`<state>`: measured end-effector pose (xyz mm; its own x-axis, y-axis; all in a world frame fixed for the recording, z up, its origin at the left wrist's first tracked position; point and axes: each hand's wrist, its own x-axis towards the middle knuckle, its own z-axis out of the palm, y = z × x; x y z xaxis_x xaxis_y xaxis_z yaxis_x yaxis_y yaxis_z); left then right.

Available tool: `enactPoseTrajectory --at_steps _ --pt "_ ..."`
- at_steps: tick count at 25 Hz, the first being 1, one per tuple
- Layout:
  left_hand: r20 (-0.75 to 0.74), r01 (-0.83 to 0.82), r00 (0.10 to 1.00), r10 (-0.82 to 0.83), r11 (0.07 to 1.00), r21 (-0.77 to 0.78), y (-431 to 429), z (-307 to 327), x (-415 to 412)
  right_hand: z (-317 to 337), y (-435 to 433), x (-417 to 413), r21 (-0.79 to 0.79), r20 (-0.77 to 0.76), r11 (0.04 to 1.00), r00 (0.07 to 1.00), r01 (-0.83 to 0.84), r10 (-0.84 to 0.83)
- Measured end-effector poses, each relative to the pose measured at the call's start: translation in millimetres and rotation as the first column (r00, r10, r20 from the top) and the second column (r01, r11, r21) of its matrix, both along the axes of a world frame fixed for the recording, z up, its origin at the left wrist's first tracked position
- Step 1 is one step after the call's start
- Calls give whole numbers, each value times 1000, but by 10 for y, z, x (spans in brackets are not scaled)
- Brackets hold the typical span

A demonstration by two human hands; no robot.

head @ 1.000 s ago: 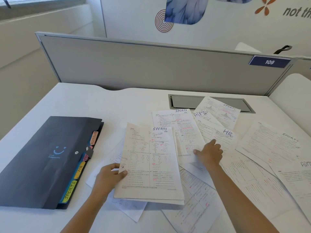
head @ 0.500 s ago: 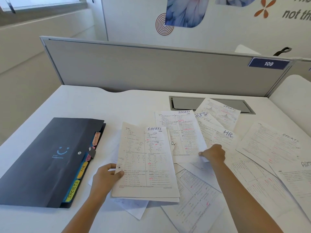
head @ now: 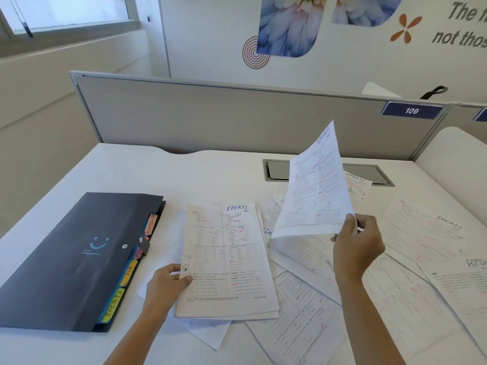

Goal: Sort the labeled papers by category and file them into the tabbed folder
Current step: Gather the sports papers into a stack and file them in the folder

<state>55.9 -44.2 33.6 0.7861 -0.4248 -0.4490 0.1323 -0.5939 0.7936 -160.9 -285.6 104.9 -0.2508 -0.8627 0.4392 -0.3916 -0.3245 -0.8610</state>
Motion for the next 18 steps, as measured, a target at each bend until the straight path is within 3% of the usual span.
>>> enactPoseTrajectory --at_steps 3,7,13,18 --pt "-16 29 999 -29 1000 6 -61 -23 -18 32 159 1 183 193 979 980 -93 57" --pt "-24 64 998 -64 998 8 -119 -40 -30 -217 428 68 443 292 834 932 -330 214" --pt "-75 -17 997 19 999 27 -188 -53 -87 -699 710 88 694 148 625 921 -356 361" --pt "-16 114 993 -113 990 79 -275 4 -167 -775 773 66 697 -142 646 824 -310 549"
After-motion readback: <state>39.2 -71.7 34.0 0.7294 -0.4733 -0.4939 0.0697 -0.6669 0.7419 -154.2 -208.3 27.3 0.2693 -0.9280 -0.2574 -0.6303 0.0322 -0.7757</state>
